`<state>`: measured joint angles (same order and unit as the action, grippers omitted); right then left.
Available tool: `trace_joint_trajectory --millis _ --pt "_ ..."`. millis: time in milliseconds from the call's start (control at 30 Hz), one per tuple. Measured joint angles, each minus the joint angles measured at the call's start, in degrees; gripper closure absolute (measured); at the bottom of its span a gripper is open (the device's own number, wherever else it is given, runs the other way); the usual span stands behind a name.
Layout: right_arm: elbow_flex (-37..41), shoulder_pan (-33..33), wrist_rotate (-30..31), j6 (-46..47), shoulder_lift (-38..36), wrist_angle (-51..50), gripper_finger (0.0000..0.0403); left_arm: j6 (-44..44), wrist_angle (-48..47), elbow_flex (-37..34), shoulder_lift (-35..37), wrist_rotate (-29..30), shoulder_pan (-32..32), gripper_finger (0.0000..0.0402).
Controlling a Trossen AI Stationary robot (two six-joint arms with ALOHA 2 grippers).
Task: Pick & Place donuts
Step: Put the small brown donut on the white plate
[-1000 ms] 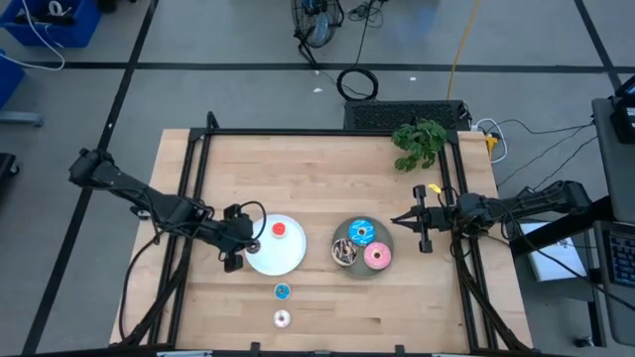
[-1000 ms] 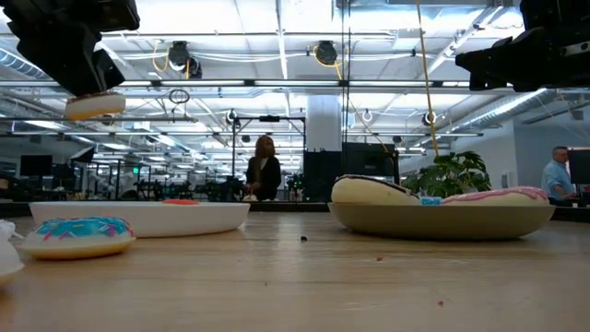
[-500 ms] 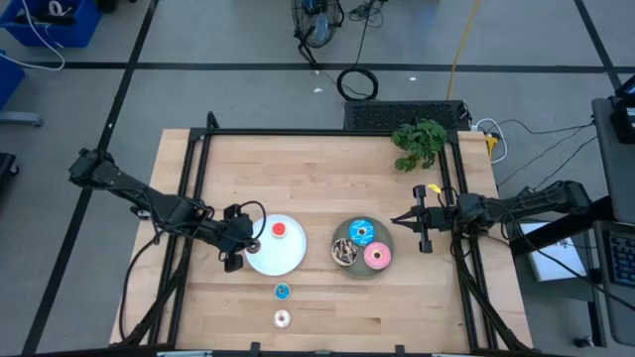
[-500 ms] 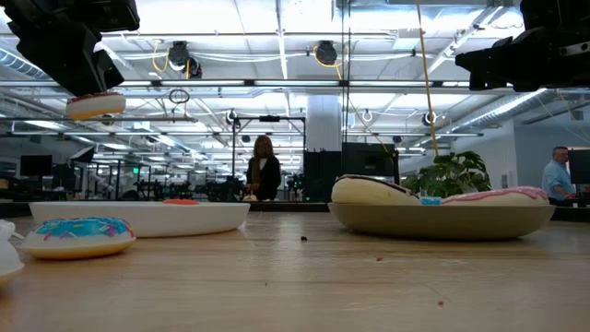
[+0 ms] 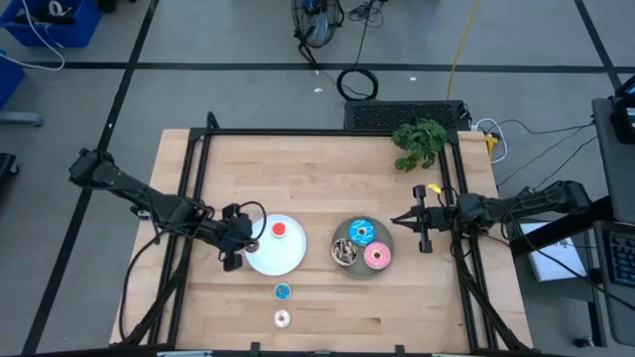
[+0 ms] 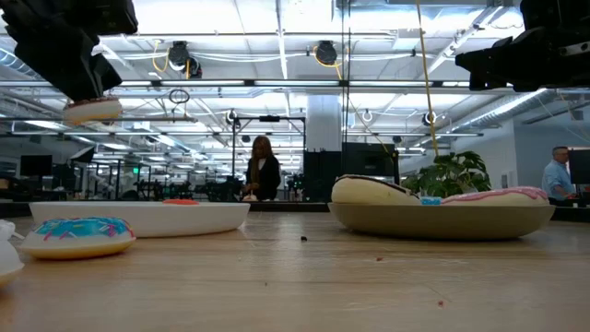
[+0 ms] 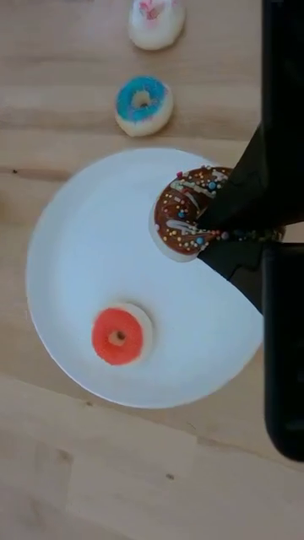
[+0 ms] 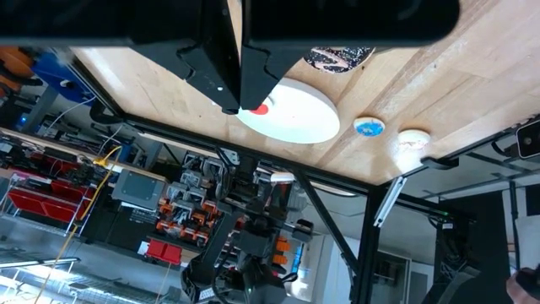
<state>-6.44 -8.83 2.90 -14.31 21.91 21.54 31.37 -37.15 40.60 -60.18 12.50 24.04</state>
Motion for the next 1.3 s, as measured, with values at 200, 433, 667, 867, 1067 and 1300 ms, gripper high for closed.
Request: trace_joint_trajectory --millis 200,433,667,867,1067,1300 --pt "0.0 0.0 0.0 0.0 0.0 0.0 0.0403 6.0 -6.7 0.0 -0.6 0.5 -3.4 0.0384" --pt "0.0 0.0 0.0 0.0 0.0 0.0 0.0403 7.0 -6.0 0.0 -3.7 -4.4 -7.9 0.0394" --pt "0.0 0.0 0.2 -0.1 0.0 0.0 0.0403 3.5 0.7 0.0 -11.3 -7.5 -10.0 0.0386" --pt "0.0 0.0 0.2 0.0 0.0 -0.1 0.0403 0.3 4.5 0.0 -16.4 -8.5 -10.2 0.0382" --pt "0.0 0.0 0.2 -0.1 0.0 -0.1 0.0403 1.7 5.2 0.0 -20.1 -9.1 -10.4 0.0385" --pt "0.0 0.0 0.2 -0.1 0.0 0.0 0.0403 0.6 7.4 0.0 -22.4 -9.5 -10.5 0.0375"
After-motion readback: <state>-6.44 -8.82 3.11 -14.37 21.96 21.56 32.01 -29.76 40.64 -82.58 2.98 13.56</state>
